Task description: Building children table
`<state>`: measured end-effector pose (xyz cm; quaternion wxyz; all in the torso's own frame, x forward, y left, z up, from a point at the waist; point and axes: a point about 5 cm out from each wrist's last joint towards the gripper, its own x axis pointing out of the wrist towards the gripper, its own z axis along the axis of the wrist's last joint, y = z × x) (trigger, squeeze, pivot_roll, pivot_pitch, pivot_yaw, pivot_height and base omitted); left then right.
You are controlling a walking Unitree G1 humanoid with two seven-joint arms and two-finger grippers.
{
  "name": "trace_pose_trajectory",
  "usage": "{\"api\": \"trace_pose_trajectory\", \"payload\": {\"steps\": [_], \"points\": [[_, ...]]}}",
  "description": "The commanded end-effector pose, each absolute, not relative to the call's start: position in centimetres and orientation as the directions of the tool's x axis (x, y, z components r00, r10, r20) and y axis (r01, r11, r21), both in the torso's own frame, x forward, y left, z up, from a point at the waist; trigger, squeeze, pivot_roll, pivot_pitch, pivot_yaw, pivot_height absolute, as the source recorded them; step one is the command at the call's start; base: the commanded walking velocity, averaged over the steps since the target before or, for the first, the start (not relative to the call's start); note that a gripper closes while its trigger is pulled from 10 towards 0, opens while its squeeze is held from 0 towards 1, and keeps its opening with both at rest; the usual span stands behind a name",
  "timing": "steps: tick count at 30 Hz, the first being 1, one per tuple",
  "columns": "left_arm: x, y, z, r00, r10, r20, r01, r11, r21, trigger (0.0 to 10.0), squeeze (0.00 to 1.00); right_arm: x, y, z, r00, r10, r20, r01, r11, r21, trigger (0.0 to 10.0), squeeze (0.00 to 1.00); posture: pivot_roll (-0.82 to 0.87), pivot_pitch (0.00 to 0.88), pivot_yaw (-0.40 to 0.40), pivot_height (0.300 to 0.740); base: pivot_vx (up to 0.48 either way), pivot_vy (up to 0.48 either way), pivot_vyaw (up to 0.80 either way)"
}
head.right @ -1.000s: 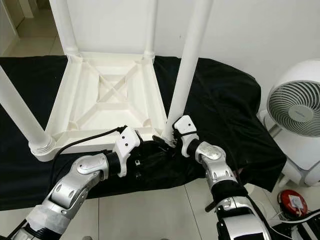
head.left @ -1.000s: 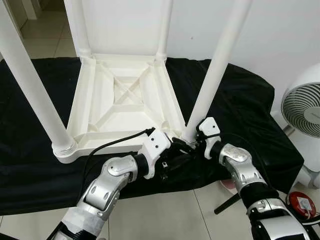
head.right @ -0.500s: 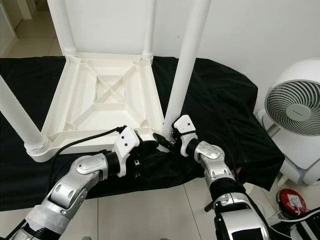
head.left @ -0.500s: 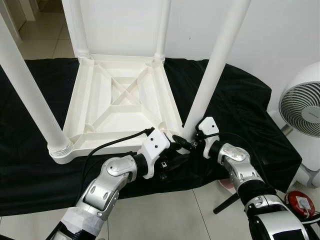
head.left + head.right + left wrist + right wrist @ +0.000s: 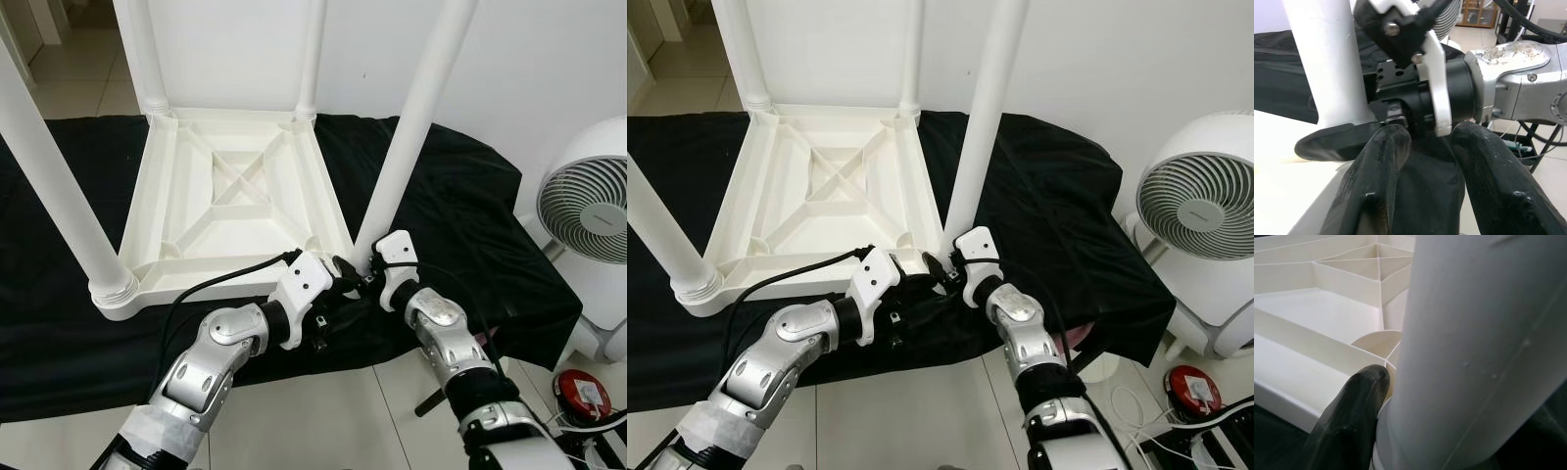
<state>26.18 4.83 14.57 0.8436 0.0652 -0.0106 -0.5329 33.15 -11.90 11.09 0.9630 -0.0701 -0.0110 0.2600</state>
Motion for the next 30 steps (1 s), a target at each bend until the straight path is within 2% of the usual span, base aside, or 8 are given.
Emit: {"api": "trace_pose_trajectory", "payload": {"steps": [1, 8, 17, 18, 19, 20, 29, 30], "points": [[26.3, 4.7, 15.0, 0.433, -0.901, -0.036, 0.896, 0.426, 0.128, 10.0, 0.0, 32.9, -11.2, 10.6, 0.92, 0.391, -0.035, -0.393, 0.916, -0.077, 10.0, 0.0, -0.05, 0.0, -0.082, 0.74, 0.0, 0.0, 0.0], [26.3, 4.5, 15.1, 0.425, -0.905, -0.032, 0.899, 0.418, 0.131, 10.0, 0.0, 32.5, -9.9, 10.2, 0.991, 0.125, -0.047, -0.126, 0.992, 0.0, 10.0, 0.0, -0.05, 0.0, -0.086, 0.74, 0.0, 0.0, 0.0], [26.3, 4.4, 15.1, 0.425, -0.905, -0.028, 0.899, 0.418, 0.129, 10.0, 0.0, 32.1, -8.9, 11.2, 0.973, 0.229, 0.005, -0.229, 0.972, 0.055, 10.0, 0.0, -0.05, 0.0, -0.09, 0.74, 0.0, 0.0, 0.0], [26.2, 4.4, 15.0, 0.424, -0.905, -0.029, 0.9, 0.417, 0.128, 10.0, 0.0, 32.1, -9.1, 11.3, 0.973, 0.23, 0.007, -0.23, 0.972, 0.052, 10.0, 0.92, -0.05, 0.0, -0.091, 0.74, 0.0, 0.0, 0.0], [26.2, 4.4, 15.0, 0.424, -0.905, -0.029, 0.9, 0.417, 0.129, 10.0, 0.0, 32.1, -9.2, 11.5, 0.971, 0.237, 0.018, -0.238, 0.97, 0.057, 10.0, 0.92, -0.05, 0.0, -0.093, 0.74, 0.0, 0.0, 0.0], [26.3, 4.4, 15.1, 0.426, -0.904, -0.028, 0.898, 0.42, 0.129, 10.0, 0.0, 32.0, -9.0, 11.8, 0.959, 0.28, 0.034, -0.282, 0.957, 0.067, 10.0, 1.0, -0.05, 0.0, -0.093, 0.74, 0.0, 0.0, 0.0], [26.3, 4.5, 15.1, 0.433, -0.901, -0.026, 0.895, 0.427, 0.128, 10.0, 0.0, 31.3, -9.5, 12.7, 0.906, 0.415, 0.09, -0.416, 0.909, 0.001, 10.0, 1.0, -0.05, 0.0, -0.095, 0.74, 0.0, 0.0, 0.0], [26.3, 4.5, 15.1, 0.433, -0.901, -0.026, 0.895, 0.426, 0.129, 10.0, 0.0, 31.3, -10.0, 12.8, 0.878, 0.471, 0.087, -0.468, 0.882, -0.047, 10.0, 0.0, -0.05, 0.0, -0.092, 0.74, 0.0, 0.0, 0.0]]}}
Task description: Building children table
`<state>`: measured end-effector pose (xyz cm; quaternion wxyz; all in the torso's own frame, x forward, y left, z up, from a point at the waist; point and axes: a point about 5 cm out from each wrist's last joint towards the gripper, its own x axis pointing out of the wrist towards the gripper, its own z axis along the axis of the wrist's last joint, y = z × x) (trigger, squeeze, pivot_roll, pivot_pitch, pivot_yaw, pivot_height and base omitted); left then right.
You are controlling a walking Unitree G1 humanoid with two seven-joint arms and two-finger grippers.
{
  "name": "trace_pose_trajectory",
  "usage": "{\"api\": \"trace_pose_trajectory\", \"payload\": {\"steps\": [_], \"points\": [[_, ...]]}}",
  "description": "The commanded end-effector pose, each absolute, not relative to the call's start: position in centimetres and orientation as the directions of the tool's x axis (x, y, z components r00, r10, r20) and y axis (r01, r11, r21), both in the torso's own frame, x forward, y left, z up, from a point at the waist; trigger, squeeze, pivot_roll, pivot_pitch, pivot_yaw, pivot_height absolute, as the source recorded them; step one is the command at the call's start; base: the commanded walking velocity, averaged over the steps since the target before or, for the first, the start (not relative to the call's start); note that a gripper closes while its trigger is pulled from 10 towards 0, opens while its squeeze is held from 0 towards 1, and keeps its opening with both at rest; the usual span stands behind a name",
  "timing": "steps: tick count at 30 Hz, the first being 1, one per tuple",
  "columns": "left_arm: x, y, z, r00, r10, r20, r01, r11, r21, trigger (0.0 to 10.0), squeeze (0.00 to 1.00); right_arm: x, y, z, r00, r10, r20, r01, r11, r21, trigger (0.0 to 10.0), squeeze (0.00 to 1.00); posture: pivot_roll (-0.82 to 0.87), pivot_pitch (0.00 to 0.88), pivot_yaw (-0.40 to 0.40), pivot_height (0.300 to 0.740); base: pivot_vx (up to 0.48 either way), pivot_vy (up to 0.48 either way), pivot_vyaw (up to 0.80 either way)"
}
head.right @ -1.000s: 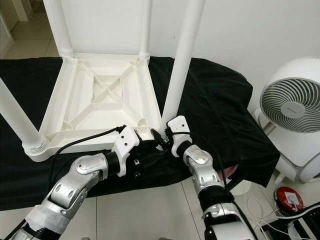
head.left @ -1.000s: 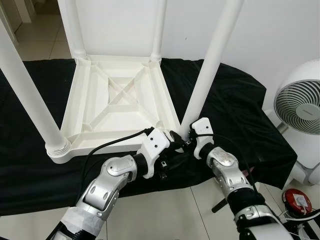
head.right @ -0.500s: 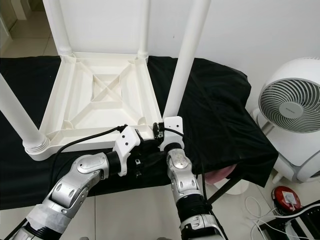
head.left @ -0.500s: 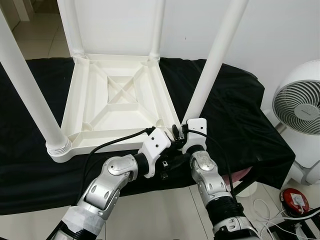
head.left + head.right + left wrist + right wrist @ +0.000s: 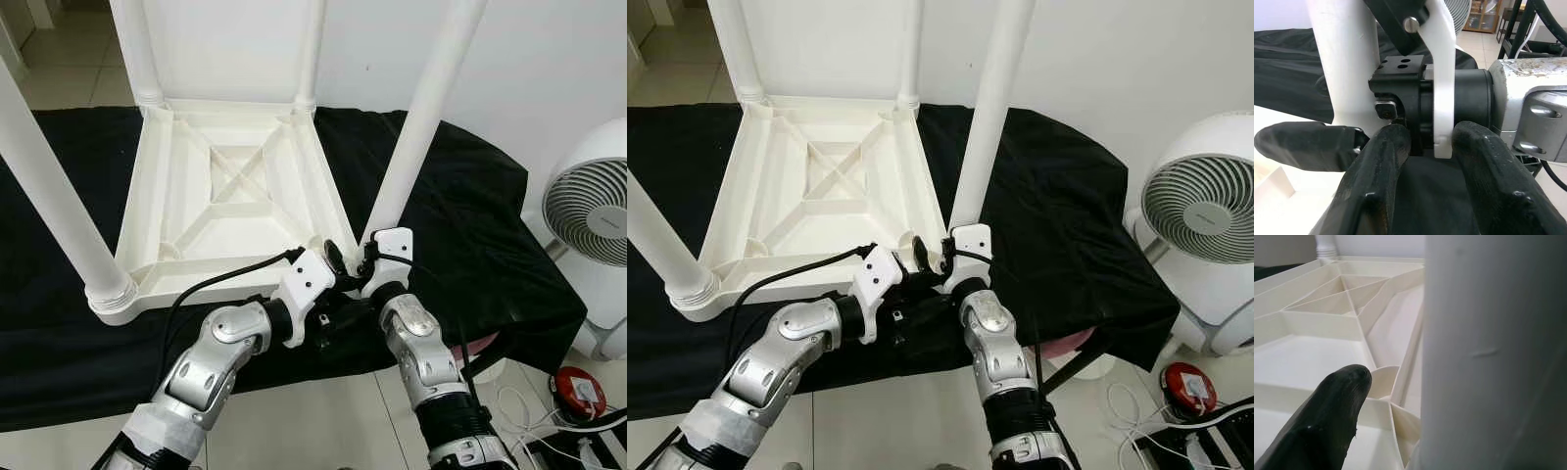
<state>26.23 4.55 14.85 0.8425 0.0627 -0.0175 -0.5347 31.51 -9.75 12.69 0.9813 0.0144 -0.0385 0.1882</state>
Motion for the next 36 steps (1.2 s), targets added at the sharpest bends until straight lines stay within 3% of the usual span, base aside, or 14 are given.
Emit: {"api": "trace_pose_trajectory", "payload": {"steps": [1, 9, 20, 21, 24, 25, 36], "points": [[26.3, 4.4, 15.1, 0.432, -0.901, -0.026, 0.896, 0.426, 0.129, 10.0, 0.0, 31.3, -10.4, 12.8, 0.855, 0.513, 0.077, -0.508, 0.858, -0.074, 10.0, 0.0, -0.05, 0.0, -0.092, 0.74, 0.0, 0.0, 0.0], [26.5, 4.6, 15.3, 0.43, -0.902, -0.026, 0.896, 0.423, 0.137, 10.0, 0.0, 32.4, -13.2, 12.8, 0.772, 0.635, 0.021, -0.623, 0.762, -0.177, 10.0, 0.0, -0.05, 0.0, -0.077, 0.74, 0.0, 0.0, 0.0], [26.7, 4.8, 15.7, 0.438, -0.899, -0.023, 0.891, 0.43, 0.144, 10.0, 0.0, 33.8, -12.8, 11.7, 0.672, 0.74, -0.045, -0.739, 0.665, -0.104, 10.0, 0.0, -0.03, 0.0, -0.074, 0.74, 0.0, 0.0, 0.0], [26.7, 4.8, 15.8, 0.438, -0.898, -0.022, 0.891, 0.431, 0.145, 10.0, 0.0, 33.9, -12.6, 11.4, 0.667, 0.743, -0.048, -0.744, 0.662, -0.084, 8.2, 0.0, -0.03, 0.0, -0.075, 0.74, 0.0, 0.0, 0.0], [26.7, 4.8, 15.8, 0.439, -0.898, -0.021, 0.89, 0.431, 0.145, 10.0, 0.0, 34.0, -12.4, 11.2, 0.664, 0.746, -0.05, -0.748, 0.66, -0.072, 8.2, 0.0, -0.03, 0.0, -0.076, 0.74, 0.0, 0.0, 0.0], [26.7, 4.8, 15.8, 0.439, -0.898, -0.02, 0.89, 0.432, 0.146, 10.0, 0.0, 34.0, -12.2, 11.0, 0.656, 0.753, -0.055, -0.755, 0.653, -0.063, 0.1, 0.0, -0.03, 0.0, -0.079, 0.74, 0.0, 0.0, 0.0], [26.5, 4.7, 15.8, 0.442, -0.897, -0.015, 0.889, 0.436, 0.143, 10.0, 0.0, 33.9, -12.6, 10.5, 0.632, 0.772, -0.073, -0.775, 0.629, -0.066, 0.0, 0.0, -0.03, 0.0, -0.086, 0.74, 0.0, 0.0, 0.0]]}}
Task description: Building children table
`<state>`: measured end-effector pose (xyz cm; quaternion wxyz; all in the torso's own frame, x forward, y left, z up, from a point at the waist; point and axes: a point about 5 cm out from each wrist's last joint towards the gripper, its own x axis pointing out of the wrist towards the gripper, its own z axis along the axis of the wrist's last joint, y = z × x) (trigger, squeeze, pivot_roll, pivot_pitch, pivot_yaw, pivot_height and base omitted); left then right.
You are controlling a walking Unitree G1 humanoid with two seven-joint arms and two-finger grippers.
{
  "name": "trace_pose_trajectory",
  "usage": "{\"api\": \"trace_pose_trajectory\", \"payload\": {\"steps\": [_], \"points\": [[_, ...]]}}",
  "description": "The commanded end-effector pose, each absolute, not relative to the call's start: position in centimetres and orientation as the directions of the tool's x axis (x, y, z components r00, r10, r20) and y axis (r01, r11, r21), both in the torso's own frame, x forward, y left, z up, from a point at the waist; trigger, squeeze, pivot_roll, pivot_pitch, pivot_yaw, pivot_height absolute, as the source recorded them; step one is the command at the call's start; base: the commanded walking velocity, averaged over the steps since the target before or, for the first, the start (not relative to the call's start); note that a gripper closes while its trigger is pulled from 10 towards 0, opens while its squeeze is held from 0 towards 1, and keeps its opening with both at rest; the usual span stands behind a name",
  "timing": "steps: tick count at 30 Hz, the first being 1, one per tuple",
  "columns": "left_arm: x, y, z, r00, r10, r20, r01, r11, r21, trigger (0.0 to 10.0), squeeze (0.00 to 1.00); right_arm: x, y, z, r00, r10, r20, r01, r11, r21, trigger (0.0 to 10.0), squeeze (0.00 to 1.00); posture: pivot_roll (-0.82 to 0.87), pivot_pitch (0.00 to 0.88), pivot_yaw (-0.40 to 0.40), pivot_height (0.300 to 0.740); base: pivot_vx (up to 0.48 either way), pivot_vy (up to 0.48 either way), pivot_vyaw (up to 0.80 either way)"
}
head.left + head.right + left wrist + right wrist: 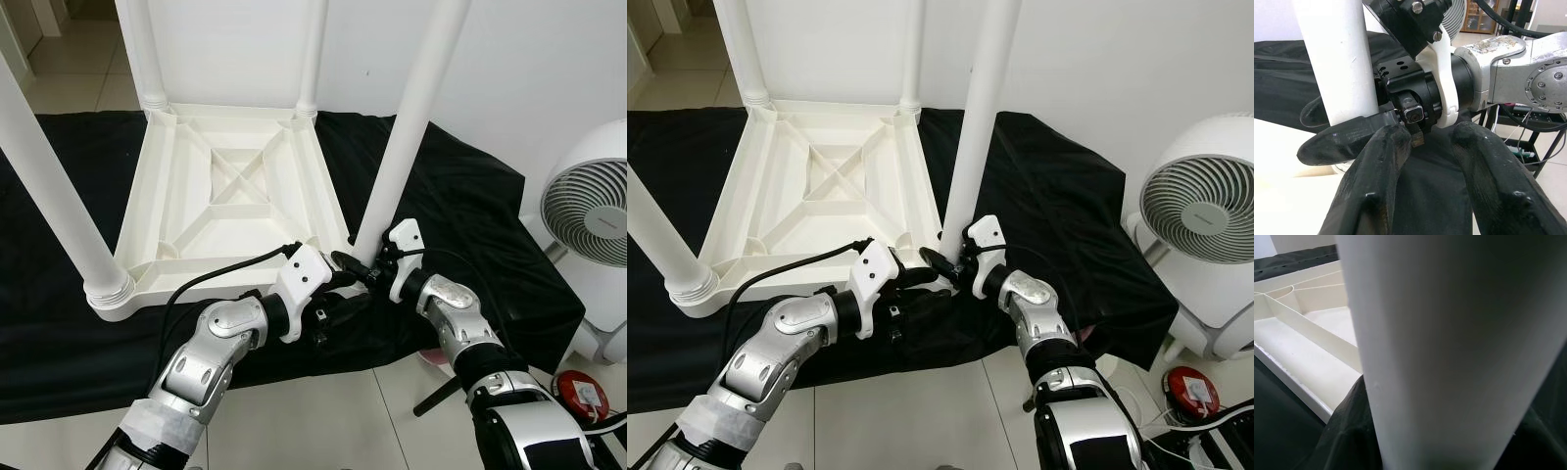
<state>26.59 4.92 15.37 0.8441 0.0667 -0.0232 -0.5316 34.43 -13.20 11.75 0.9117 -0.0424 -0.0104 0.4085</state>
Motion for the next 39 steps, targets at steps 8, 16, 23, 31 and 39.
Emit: {"api": "trace_pose_trajectory", "payload": {"steps": [8, 16, 23, 31, 39], "points": [[26.5, 4.7, 15.8, 0.442, -0.897, -0.014, 0.889, 0.436, 0.139, 10.0, 0.0, 33.8, -12.8, 10.3, 0.671, 0.739, -0.063, -0.742, 0.667, -0.072, 6.4, 0.0, -0.04, 0.0, -0.088, 0.74, 0.0, 0.0, 0.0], [26.4, 4.6, 15.7, 0.433, -0.901, -0.016, 0.894, 0.427, 0.137, 10.0, 0.0, 33.8, -12.1, 9.9, 0.812, 0.577, -0.087, -0.583, 0.804, -0.119, 10.0, 0.0, -0.05, 0.0, -0.079, 0.74, 0.0, 0.0, 0.0], [26.4, 4.5, 15.7, 0.426, -0.905, -0.018, 0.897, 0.42, 0.137, 10.0, 0.0, 34.2, -11.3, 10.4, 0.931, 0.36, -0.064, -0.361, 0.932, -0.015, 10.0, 0.0, -0.05, 0.0, -0.079, 0.74, 0.0, 0.0, 0.0], [26.6, 4.5, 15.8, 0.424, -0.905, -0.019, 0.897, 0.418, 0.143, 10.0, 0.0, 33.9, -10.1, 10.6, 0.991, 0.123, -0.05, -0.122, 0.992, 0.021, 10.0, 0.0, -0.05, 0.0, -0.083, 0.74, 0.0, 0.0, 0.0], [26.4, 4.5, 15.7, 0.431, -0.902, -0.017, 0.895, 0.425, 0.137, 10.0, 0.0, 33.5, -8.8, 12.1, 0.99, 0.136, 0.035, -0.137, 0.989, 0.055, 10.0, 0.25, -0.05, 0.0, -0.088, 0.74, 0.0, 0.0, 0.0]]}}
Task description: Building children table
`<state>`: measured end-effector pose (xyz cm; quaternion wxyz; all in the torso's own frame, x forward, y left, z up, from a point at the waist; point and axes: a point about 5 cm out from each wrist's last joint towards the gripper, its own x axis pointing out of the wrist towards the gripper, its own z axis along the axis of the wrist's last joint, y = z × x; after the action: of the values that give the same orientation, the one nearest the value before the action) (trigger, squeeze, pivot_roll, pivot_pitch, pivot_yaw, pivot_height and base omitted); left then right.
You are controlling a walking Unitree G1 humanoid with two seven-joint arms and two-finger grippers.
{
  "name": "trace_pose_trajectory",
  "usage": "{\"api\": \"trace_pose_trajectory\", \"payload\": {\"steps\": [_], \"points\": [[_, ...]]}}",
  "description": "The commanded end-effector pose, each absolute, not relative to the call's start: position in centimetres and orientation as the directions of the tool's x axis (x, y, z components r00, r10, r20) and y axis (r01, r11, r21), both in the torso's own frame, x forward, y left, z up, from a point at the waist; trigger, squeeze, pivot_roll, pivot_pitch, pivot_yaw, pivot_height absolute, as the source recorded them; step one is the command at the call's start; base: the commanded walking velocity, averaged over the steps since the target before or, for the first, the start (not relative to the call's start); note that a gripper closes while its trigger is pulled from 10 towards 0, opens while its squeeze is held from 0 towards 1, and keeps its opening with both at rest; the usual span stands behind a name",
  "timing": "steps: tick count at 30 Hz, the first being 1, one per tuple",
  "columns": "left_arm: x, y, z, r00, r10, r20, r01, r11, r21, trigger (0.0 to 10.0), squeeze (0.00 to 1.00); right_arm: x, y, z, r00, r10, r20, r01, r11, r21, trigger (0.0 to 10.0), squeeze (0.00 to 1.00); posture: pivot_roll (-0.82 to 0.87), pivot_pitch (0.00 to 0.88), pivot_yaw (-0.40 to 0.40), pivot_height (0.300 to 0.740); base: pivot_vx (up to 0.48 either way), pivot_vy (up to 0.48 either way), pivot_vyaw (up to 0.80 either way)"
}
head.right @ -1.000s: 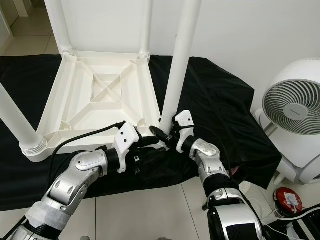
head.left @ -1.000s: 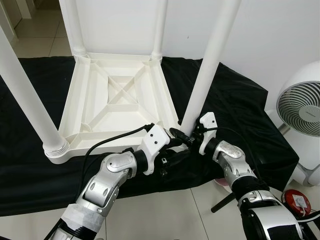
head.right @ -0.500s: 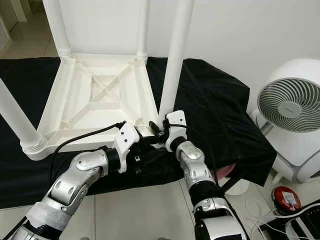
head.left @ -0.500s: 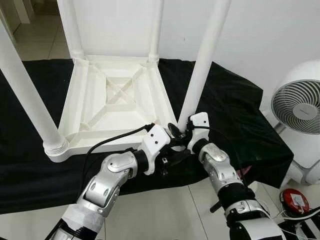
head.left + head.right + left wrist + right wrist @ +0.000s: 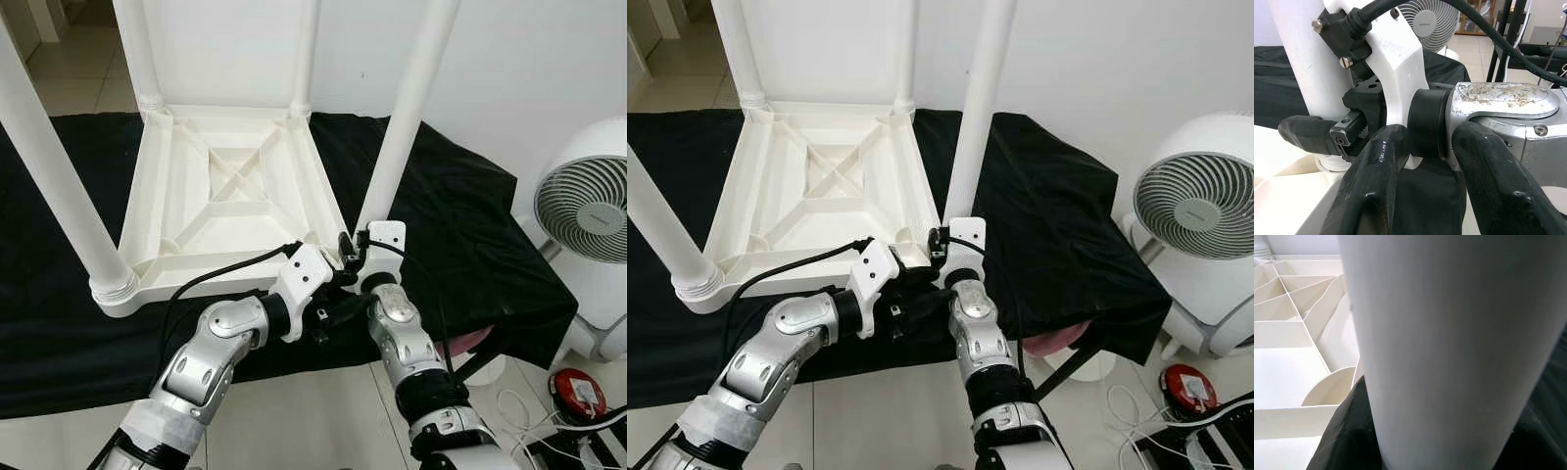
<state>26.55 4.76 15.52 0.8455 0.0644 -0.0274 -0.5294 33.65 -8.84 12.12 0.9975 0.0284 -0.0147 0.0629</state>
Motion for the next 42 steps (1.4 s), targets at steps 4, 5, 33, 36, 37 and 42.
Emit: {"api": "trace_pose_trajectory", "payload": {"steps": [4, 5, 33, 36, 37, 42], "points": [[26.5, 4.5, 15.8, 0.434, -0.901, -0.016, 0.893, 0.428, 0.137, 10.0, 0.0, 33.5, -9.6, 12.7, 0.984, 0.162, 0.069, -0.168, 0.982, 0.088, 10.0, 1.0, -0.05, 0.0, -0.09, 0.74, 0.0, 0.0, 0.0], [26.5, 4.6, 15.8, 0.436, -0.9, -0.014, 0.892, 0.431, 0.138, 10.0, 0.0, 33.5, -10.2, 12.9, 0.976, 0.199, 0.088, -0.207, 0.974, 0.087, 10.0, 1.0, -0.05, 0.0, -0.091, 0.74, 0.0, 0.0, 0.0], [26.7, 4.6, 15.9, 0.428, -0.904, -0.017, 0.895, 0.421, 0.144, 10.0, 0.0, 34.9, -13.6, 12.5, 0.645, 0.755, -0.116, -0.762, 0.625, -0.172, 5.0, 0.0, -0.05, 0.0, -0.069, 0.74, 0.0, 0.0, 0.0], [26.7, 4.6, 16.0, 0.425, -0.905, -0.017, 0.897, 0.418, 0.147, 10.0, 0.0, 35.1, -13.6, 12.2, 0.64, 0.756, -0.138, -0.767, 0.621, -0.16, 0.0, 0.0, -0.05, 0.0, -0.065, 0.74, 0.0, 0.0, 0.0], [26.7, 4.6, 16.0, 0.425, -0.905, -0.017, 0.897, 0.418, 0.147, 10.0, 0.0, 35.1, -13.6, 12.2, 0.64, 0.756, -0.138, -0.767, 0.621, -0.16, 0.0, 0.0, -0.05, 0.0, -0.065, 0.74, 0.0, 0.0, 0.0], [26.6, 4.5, 16.0, 0.421, -0.907, -0.018, 0.898, 0.414, 0.149, 10.0, 0.0, 35.0, -13.9, 11.6, 0.625, 0.762, -0.169, -0.781, 0.61, -0.136, 0.0, 0.0, -0.05, 0.0, -0.065, 0.74, 0.0, 0.0, 0.0]]}}
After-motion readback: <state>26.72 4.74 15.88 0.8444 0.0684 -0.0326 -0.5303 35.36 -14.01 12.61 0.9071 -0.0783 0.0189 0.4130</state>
